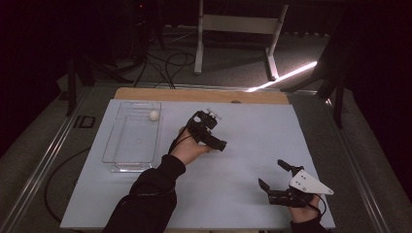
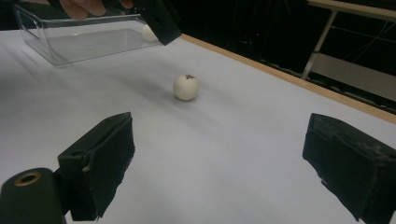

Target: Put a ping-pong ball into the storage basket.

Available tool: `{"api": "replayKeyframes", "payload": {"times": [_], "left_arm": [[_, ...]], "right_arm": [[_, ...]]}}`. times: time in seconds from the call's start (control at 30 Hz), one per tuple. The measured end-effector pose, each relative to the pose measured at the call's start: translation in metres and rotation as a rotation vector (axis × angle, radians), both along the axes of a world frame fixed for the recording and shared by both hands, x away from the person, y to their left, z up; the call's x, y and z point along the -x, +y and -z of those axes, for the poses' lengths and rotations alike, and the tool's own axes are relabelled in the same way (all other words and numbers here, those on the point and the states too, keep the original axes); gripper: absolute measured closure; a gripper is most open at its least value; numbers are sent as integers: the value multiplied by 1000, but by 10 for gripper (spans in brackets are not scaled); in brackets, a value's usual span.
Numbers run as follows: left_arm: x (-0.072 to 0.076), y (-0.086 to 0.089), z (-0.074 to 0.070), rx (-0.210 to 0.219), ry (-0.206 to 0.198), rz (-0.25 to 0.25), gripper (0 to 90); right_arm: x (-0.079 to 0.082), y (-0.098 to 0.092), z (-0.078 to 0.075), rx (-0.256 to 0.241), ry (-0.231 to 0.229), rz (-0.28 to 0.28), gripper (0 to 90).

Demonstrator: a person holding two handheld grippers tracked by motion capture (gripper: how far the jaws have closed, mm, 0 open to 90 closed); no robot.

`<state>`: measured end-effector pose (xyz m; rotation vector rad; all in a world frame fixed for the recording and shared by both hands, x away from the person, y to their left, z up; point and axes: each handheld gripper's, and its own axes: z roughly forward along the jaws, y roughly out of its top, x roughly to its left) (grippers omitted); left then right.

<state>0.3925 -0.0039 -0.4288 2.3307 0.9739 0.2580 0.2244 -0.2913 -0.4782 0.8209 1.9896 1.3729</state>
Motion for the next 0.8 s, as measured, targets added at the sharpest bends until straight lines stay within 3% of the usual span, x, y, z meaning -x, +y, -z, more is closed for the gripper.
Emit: {"api": "replayKeyframes", "payload": {"times": [0.27, 0.4, 0.8], "left_arm": [[-3, 0, 11, 22, -18, 2, 15], [-6, 1, 19, -3, -28, -9, 15], [-11, -2, 38, -25, 9, -11, 75]], "right_arm": [[0, 0, 0, 0, 5, 2, 92], [0, 0, 1, -1, 6, 2, 92], [-1, -1, 1, -3, 8, -1, 92]]}}
